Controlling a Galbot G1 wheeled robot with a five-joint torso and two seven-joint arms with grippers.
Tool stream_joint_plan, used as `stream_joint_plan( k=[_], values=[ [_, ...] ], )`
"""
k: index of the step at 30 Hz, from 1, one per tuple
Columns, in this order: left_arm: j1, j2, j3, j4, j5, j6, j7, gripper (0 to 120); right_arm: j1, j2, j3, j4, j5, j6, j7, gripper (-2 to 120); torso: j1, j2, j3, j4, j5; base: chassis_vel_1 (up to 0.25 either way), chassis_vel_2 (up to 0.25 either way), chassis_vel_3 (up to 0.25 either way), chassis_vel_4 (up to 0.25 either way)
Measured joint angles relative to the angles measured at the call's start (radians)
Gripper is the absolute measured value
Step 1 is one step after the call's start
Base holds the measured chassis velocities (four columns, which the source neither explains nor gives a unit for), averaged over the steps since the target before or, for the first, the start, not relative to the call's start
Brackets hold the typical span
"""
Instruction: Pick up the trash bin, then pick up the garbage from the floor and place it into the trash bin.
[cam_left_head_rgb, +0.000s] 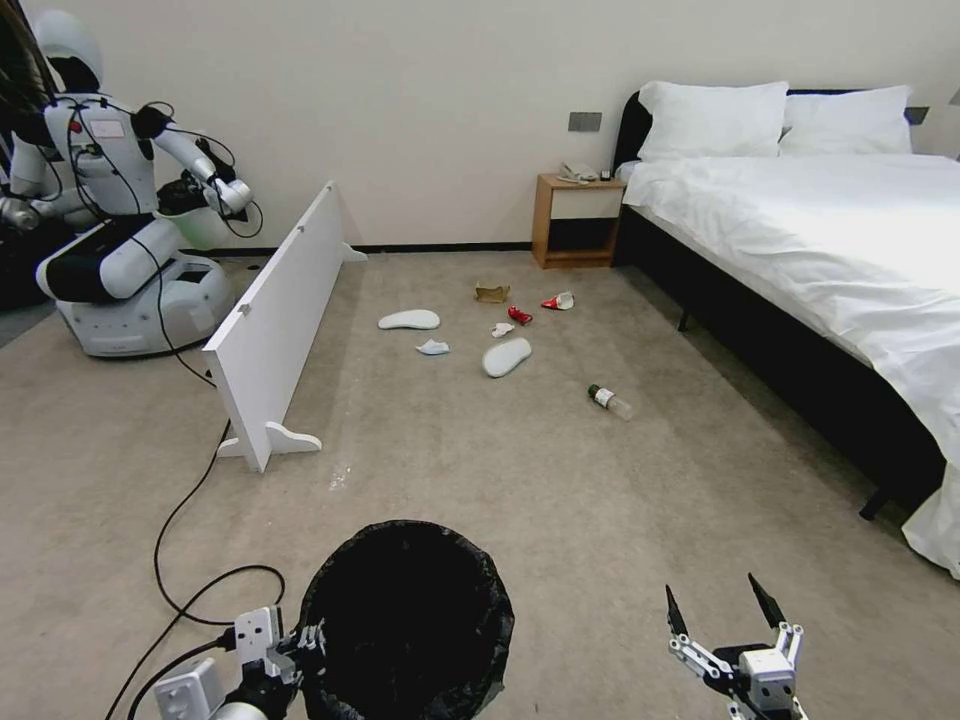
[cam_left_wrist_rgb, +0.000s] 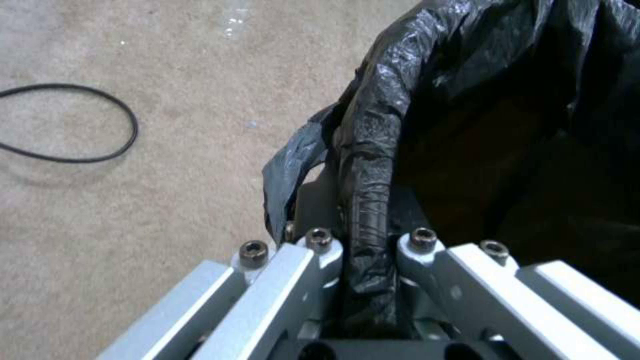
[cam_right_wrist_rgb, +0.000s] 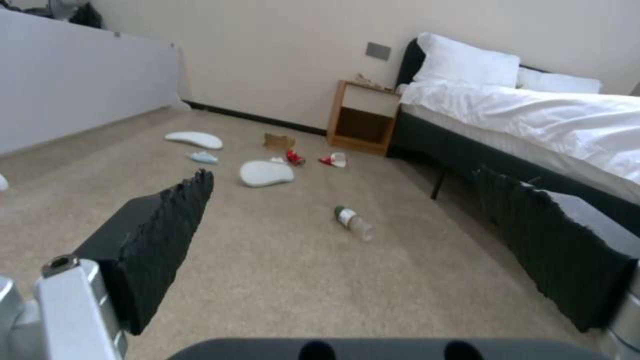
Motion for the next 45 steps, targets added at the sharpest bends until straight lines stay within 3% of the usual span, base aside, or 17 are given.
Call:
stream_joint_plan(
  k=[45],
  values=[
    [-0.002, -0.003, 0.009, 0.001, 0.004, -0.001, -0.002, 4, 0.014, -0.003, 0.002, -0.008, 0.020, -0.005, -0.014, 100, 0.000, 0.000, 0.000, 0.0000, 0.0000, -0.112, 0.115, 0.118, -0.110]
  ],
)
